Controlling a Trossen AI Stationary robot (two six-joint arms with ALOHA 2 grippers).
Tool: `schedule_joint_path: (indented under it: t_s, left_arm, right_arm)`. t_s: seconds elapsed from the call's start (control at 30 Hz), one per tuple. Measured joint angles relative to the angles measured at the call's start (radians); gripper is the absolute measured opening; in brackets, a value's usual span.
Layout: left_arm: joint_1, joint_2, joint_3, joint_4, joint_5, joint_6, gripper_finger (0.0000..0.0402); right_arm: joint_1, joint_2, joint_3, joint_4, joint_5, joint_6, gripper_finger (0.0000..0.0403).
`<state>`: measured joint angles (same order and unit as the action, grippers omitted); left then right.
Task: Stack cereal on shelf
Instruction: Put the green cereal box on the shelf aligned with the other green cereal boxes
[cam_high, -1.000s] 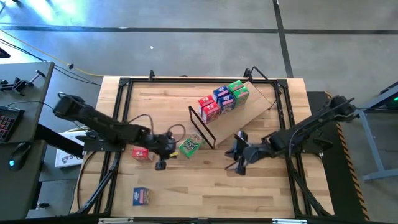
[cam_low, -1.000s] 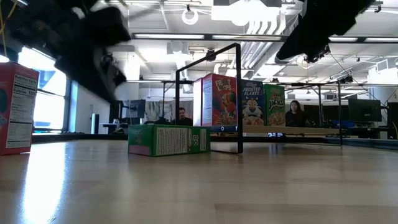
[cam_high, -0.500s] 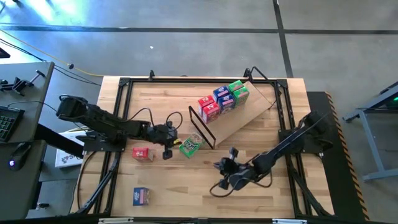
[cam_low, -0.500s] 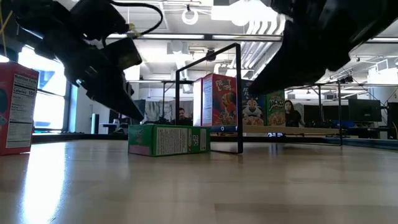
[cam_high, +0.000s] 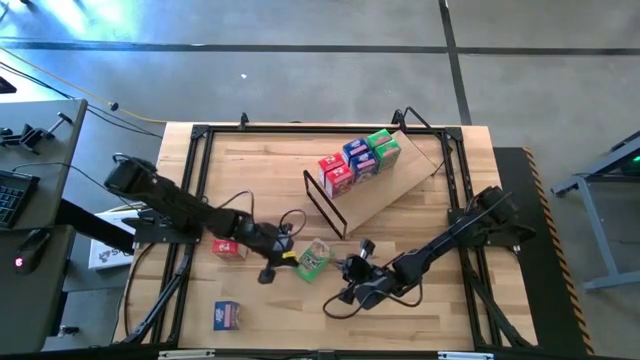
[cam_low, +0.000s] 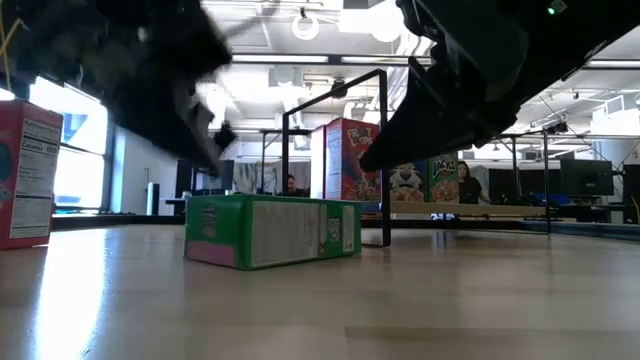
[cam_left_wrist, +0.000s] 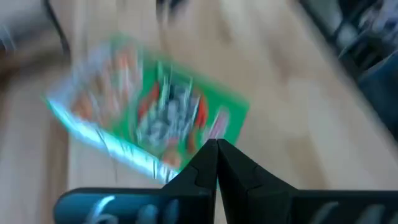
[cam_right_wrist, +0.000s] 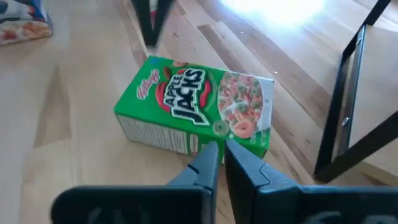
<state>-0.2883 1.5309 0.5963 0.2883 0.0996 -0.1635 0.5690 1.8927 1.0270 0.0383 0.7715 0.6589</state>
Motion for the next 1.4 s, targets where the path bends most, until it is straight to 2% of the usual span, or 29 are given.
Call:
schedule_joint_path:
  t_s: [0.07, 0.13, 0.27, 0.4, 0.47, 0.73, 1.17, 1.4]
  left_arm:
    - [-0.008, -0.023, 0.026, 0.005, -0.028, -0.018, 0.0001]
    - [-0.007, -0.067, 0.018, -0.114, -0.066, -0.045, 0.0001]
    - [-0.007, -0.076, 0.016, -0.282, -0.157, -0.078, 0.0001]
    - [-0.015, -0.002, 0.015, -0.215, -0.115, -0.087, 0.0001]
    - [-0.023, 0.046, 0.021, -0.131, -0.085, -0.087, 0.0001]
    - [-0.068, 0.114, 0.038, -0.081, -0.056, -0.09, 0.0001]
    - [-0.088, 0.042, 0.047, -0.043, -0.023, -0.067, 0.0001]
    - [-0.086, -0.019, 0.05, -0.037, -0.027, -0.062, 0.0001]
  right_arm:
    - [0.002, 0.0, 0.0, 0.002, 0.003, 0.002, 0.0016]
    - [0.002, 0.0, 0.0, 0.023, -0.017, -0.002, 0.0016]
    - [0.0, 0.01, 0.0, 0.043, -0.096, -0.004, 0.0016]
    - [-0.021, 0.063, 0.0, 0.107, -0.188, -0.013, 0.0016]
    - [-0.031, 0.098, 0.001, 0.146, -0.195, -0.036, 0.0016]
    - [-0.047, 0.158, 0.036, 0.219, -0.252, -0.068, 0.0016]
    - [-0.053, 0.15, 0.057, 0.227, -0.264, -0.137, 0.0016]
    - [-0.053, 0.095, 0.057, 0.187, -0.259, -0.15, 0.0016]
